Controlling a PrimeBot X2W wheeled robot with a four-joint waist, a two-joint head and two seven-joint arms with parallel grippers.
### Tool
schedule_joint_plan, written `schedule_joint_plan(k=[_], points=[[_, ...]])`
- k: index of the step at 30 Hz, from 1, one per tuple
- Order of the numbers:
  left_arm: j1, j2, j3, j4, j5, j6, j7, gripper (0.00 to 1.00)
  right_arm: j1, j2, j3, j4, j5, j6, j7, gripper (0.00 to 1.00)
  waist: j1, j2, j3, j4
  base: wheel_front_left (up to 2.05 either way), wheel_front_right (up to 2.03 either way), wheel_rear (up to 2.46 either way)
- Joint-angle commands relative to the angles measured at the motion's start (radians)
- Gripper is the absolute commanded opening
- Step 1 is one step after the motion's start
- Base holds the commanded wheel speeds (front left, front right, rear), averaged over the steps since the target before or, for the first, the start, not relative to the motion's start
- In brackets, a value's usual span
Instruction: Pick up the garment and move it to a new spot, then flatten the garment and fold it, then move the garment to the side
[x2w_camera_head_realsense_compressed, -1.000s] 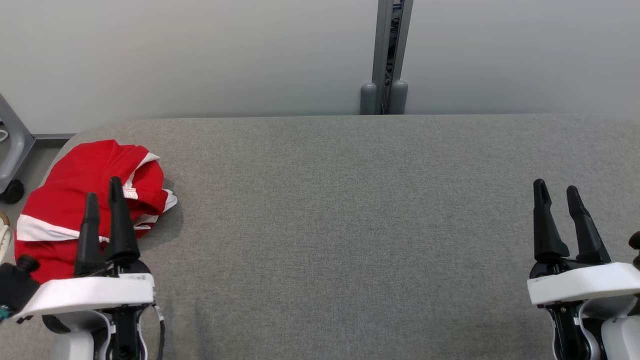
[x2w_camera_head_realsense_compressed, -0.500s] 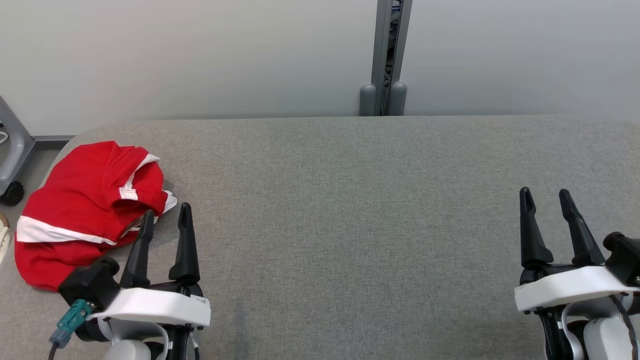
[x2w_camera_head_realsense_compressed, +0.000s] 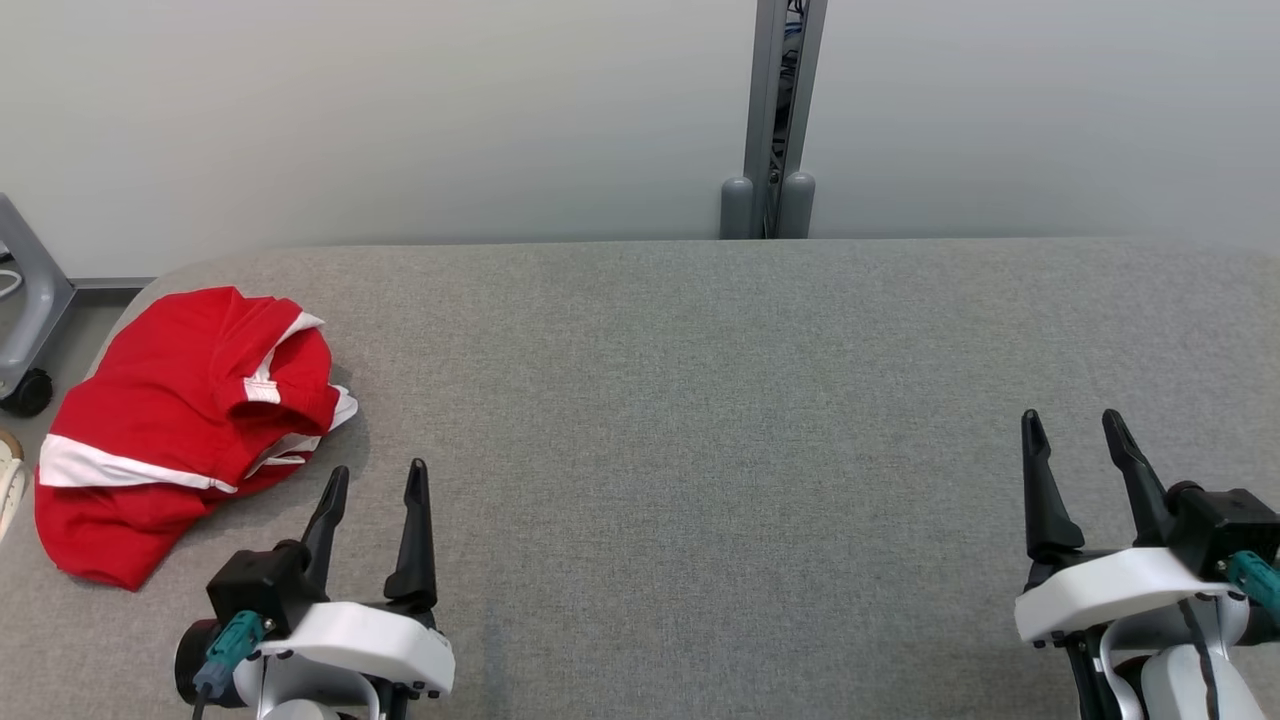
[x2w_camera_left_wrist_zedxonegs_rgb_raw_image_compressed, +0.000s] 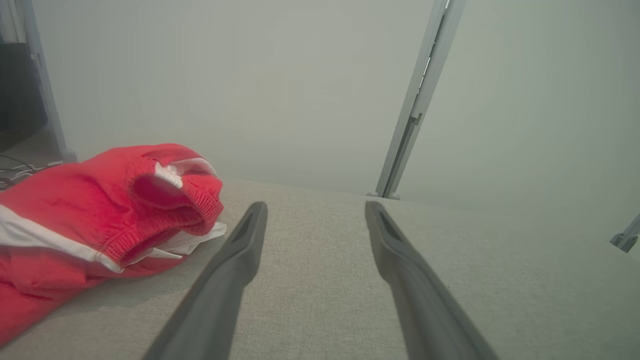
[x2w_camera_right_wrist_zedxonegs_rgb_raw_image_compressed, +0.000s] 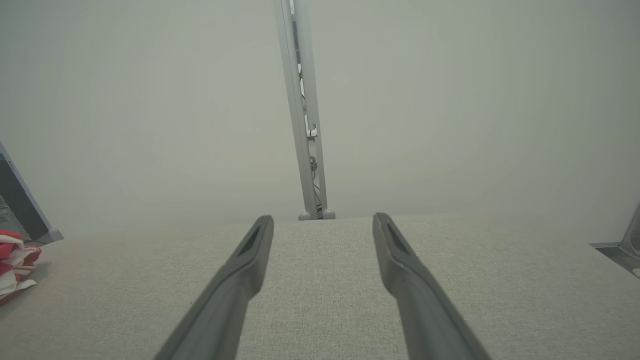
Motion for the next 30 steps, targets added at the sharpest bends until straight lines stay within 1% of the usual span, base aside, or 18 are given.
schedule_joint_plan(k=[1,3,6,9,14,30], points=[[-0.025,0.005,-0.002,-0.002,0.022,0.008,-0.008,1.00,-0.017,-0.007,0.001,0.001,-0.023,0.005,-0.013,1.00,0.0000,0.0000,0.000,0.000,0.00,0.00,0.00],[-0.028,0.006,-0.007,0.011,0.036,0.010,-0.011,1.00,-0.023,-0.006,0.002,0.008,-0.041,0.005,-0.015,1.00,0.0000,0.0000,0.000,-0.001,0.00,0.00,0.00],[-0.033,0.006,-0.006,0.026,0.029,0.016,-0.018,1.00,-0.029,-0.006,0.000,0.016,-0.062,0.005,-0.024,1.00,0.0000,0.0000,0.001,-0.002,0.00,0.00,0.00],[-0.039,0.006,-0.009,0.036,0.054,0.019,-0.024,1.00,-0.033,-0.006,-0.002,0.025,-0.075,0.005,-0.030,1.00,0.0000,0.0000,0.000,-0.003,0.00,0.00,0.00],[-0.043,0.007,-0.007,0.045,0.071,0.024,-0.034,1.00,-0.042,-0.007,0.008,0.038,-0.066,0.005,-0.041,1.00,0.0000,0.0000,0.000,-0.006,0.00,0.00,0.00],[-0.056,0.008,-0.019,0.079,0.166,0.035,-0.063,1.00,-0.065,-0.008,0.019,0.065,-0.187,0.006,-0.075,1.00,0.0000,0.0000,-0.006,-0.012,0.00,0.00,0.00]])
